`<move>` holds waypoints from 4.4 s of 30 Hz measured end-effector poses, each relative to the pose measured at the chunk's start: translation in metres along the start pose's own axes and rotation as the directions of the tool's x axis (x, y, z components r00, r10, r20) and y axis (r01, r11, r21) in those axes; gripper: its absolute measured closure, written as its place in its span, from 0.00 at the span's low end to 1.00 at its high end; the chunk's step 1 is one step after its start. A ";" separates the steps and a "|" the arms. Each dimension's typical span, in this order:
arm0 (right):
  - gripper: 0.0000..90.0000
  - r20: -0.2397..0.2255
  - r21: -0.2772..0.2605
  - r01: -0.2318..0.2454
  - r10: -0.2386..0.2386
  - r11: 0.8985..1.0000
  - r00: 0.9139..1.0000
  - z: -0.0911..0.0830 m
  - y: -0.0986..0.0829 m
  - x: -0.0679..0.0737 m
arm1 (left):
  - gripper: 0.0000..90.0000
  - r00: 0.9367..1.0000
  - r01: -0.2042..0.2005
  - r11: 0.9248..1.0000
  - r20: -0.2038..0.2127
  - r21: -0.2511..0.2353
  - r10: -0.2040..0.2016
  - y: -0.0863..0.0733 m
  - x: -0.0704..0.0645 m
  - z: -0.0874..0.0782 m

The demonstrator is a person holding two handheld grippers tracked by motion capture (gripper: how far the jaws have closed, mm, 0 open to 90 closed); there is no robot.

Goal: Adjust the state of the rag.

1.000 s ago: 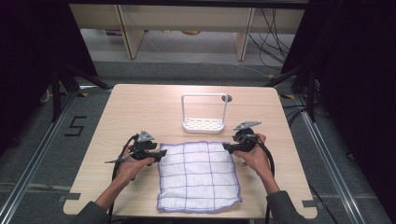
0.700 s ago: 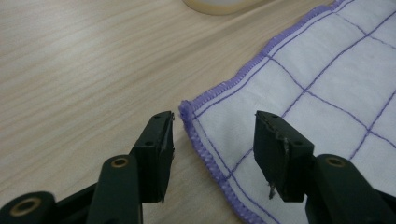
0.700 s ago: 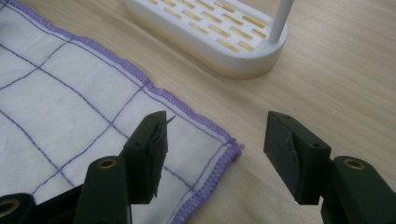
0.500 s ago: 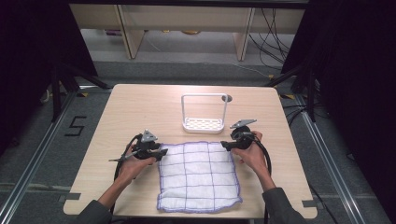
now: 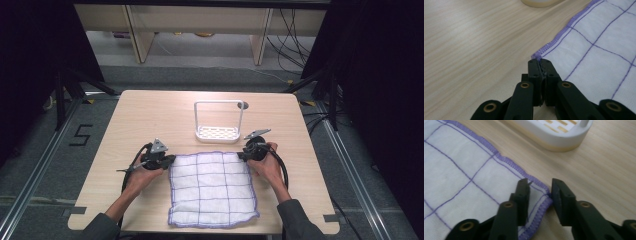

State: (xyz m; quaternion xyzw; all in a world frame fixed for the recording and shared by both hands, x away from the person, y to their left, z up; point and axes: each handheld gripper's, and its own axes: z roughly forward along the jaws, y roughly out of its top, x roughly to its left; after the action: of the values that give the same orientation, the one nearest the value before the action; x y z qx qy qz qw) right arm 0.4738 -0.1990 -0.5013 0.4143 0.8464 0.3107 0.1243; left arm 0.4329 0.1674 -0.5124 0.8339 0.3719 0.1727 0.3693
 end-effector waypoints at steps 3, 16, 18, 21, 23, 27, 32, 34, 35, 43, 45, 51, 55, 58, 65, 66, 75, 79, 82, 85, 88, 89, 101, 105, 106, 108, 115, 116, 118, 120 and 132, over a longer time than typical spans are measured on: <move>0.93 -0.027 0.013 0.014 -0.014 1.000 1.000 -0.002 0.000 0.002 | 0.97 1.000 0.007 1.000 -0.004 -0.001 -0.007 0.000 0.000 0.002; 0.96 -0.013 -0.108 0.046 -0.048 0.993 0.999 -0.025 0.010 0.003 | 0.98 1.000 0.005 0.997 -0.017 -0.073 -0.006 0.017 0.007 -0.003; 0.96 -0.031 -0.119 0.040 -0.044 0.992 0.999 -0.029 0.012 0.002 | 0.98 1.000 0.013 0.995 -0.009 -0.099 -0.014 0.022 0.010 -0.004; 0.96 -0.040 -0.150 0.042 -0.048 0.988 0.998 -0.037 0.017 -0.001 | 0.98 1.000 0.003 0.994 -0.015 -0.105 -0.005 0.033 0.014 -0.009; 0.96 -0.045 -0.166 0.041 -0.049 0.985 0.998 -0.042 0.019 -0.003 | 0.98 1.000 0.005 0.991 -0.017 -0.133 -0.007 0.038 0.016 -0.013; 0.96 -0.052 -0.213 0.046 -0.058 0.976 0.997 -0.056 0.019 -0.003 | 0.98 1.000 0.005 0.985 -0.012 -0.173 -0.007 0.044 0.018 -0.025; 0.96 -0.059 -0.250 0.063 -0.080 0.966 0.995 -0.073 0.014 0.008 | 0.98 1.000 0.002 0.976 0.016 -0.216 0.001 0.034 0.009 -0.042; 0.96 -0.056 -0.268 0.103 -0.122 0.958 0.991 -0.082 0.010 0.012 | 0.98 1.000 0.004 0.973 0.027 -0.230 0.003 0.028 0.004 -0.052; 0.96 -0.055 -0.276 0.119 -0.139 0.954 0.989 -0.087 0.007 0.017 | 0.98 0.999 0.004 0.971 0.034 -0.237 0.005 0.026 0.002 -0.055; 0.96 -0.069 -0.261 0.183 -0.208 0.948 0.976 -0.108 -0.026 0.042 | 0.98 0.995 -0.002 0.963 0.100 -0.271 0.030 -0.013 -0.025 -0.078; 0.96 -0.071 -0.249 0.193 -0.216 0.949 0.974 -0.110 -0.033 0.046 | 0.98 0.992 0.002 0.964 0.119 -0.265 0.030 -0.022 -0.032 -0.082; 0.96 -0.089 -0.242 0.205 -0.232 0.948 0.969 -0.111 -0.055 0.052 | 0.97 0.986 -0.028 0.972 0.154 -0.233 0.066 -0.047 -0.049 -0.092; 0.95 -0.109 -0.220 0.198 -0.226 0.955 0.968 -0.110 -0.068 0.059 | 0.97 0.983 -0.057 0.976 0.160 -0.211 0.092 -0.054 -0.058 -0.092; 0.95 -0.114 -0.215 0.205 -0.233 0.955 0.966 -0.110 -0.075 0.064 | 0.97 0.979 -0.073 0.979 0.172 -0.191 0.106 -0.058 -0.062 -0.091; 0.94 -0.143 -0.195 0.208 -0.238 0.958 0.961 -0.109 -0.092 0.069 | 0.96 0.975 -0.093 0.983 0.184 -0.158 0.122 -0.070 -0.067 -0.090; 0.94 -0.140 -0.188 0.204 -0.232 0.961 0.962 -0.108 -0.094 0.070 | 0.96 0.974 -0.088 0.986 0.193 -0.143 0.115 -0.072 -0.068 -0.090; 0.86 -0.174 -0.143 0.211 -0.235 0.967 0.956 -0.112 -0.115 0.079 | 0.87 0.963 -0.120 0.986 0.226 -0.113 0.143 -0.081 -0.075 -0.092; 0.70 -0.178 -0.163 0.186 -0.215 0.969 0.960 -0.120 -0.120 0.079 | 0.65 0.968 -0.062 0.990 0.236 -0.124 0.090 -0.080 -0.073 -0.098; 0.61 -0.156 -0.214 0.134 -0.169 0.968 0.973 -0.131 -0.119 0.076 | 0.55 0.976 -0.009 0.989 0.213 -0.145 0.040 -0.074 -0.066 -0.103; 0.56 -0.113 -0.245 0.083 -0.114 0.966 0.987 -0.133 -0.112 0.071 | 0.53 0.984 0.038 0.985 0.179 -0.170 -0.007 -0.063 -0.058 -0.102; 0.54 -0.076 -0.219 0.067 -0.085 0.973 0.993 -0.125 -0.102 0.071 | 0.51 0.989 0.047 0.983 0.144 -0.180 -0.020 -0.050 -0.049 -0.091; 0.53 -0.053 -0.198 0.073 -0.085 0.978 0.995 -0.120 -0.099 0.073 | 0.50 0.991 0.050 0.983 0.133 -0.174 -0.026 -0.044 -0.046 -0.085; 0.43 -0.003 -0.027 0.085 -0.086 0.996 0.996 -0.091 -0.099 0.090 | 0.47 0.996 0.000 0.998 0.087 -0.061 0.005 -0.030 -0.034 -0.037; 0.42 0.028 0.020 0.107 -0.107 0.994 0.994 -0.093 -0.108 0.091 | 0.48 0.995 -0.023 0.999 0.092 -0.031 0.026 -0.032 -0.037 -0.034; 0.42 0.031 0.031 0.103 -0.104 0.994 0.994 -0.093 -0.109 0.091 | 0.47 0.994 -0.061 0.998 0.090 -0.004 0.062 -0.033 -0.036 -0.034; 0.42 0.029 0.037 0.100 -0.101 0.994 0.994 -0.091 -0.111 0.091 | 0.47 0.994 -0.050 0.999 0.092 -0.009 0.050 -0.034 -0.038 -0.031; 0.43 0.020 0.061 0.063 -0.064 0.996 0.998 -0.089 -0.111 0.094 | 0.49 0.992 -0.067 0.998 0.108 -0.014 0.068 -0.033 -0.037 -0.031; 0.43 0.020 0.062 0.060 -0.061 0.996 0.998 -0.090 -0.112 0.094 | 0.49 0.992 -0.054 0.998 0.113 -0.029 0.057 -0.032 -0.037 -0.032; 0.44 0.025 0.058 0.070 -0.072 0.996 0.997 -0.093 -0.110 0.095 | 0.47 0.992 -0.050 0.998 0.117 -0.026 0.053 -0.030 -0.037 -0.034; 0.43 0.024 0.033 0.077 -0.078 0.996 0.997 -0.095 -0.108 0.095 | 0.47 0.992 -0.058 0.998 0.114 -0.022 0.060 -0.029 -0.038 -0.033; 0.50 0.016 0.064 0.008 -0.010 0.998 1.000 -0.094 -0.117 0.105 | 0.64 0.979 -0.092 0.996 0.183 0.001 0.090 -0.025 -0.040 -0.023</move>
State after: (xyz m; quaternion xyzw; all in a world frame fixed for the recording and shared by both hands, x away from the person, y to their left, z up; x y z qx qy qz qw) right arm 0.2913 -0.2109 -0.4969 0.4169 0.8567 0.2793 0.1193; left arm 0.3813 0.1600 -0.5161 0.8641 0.2988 0.1105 0.3896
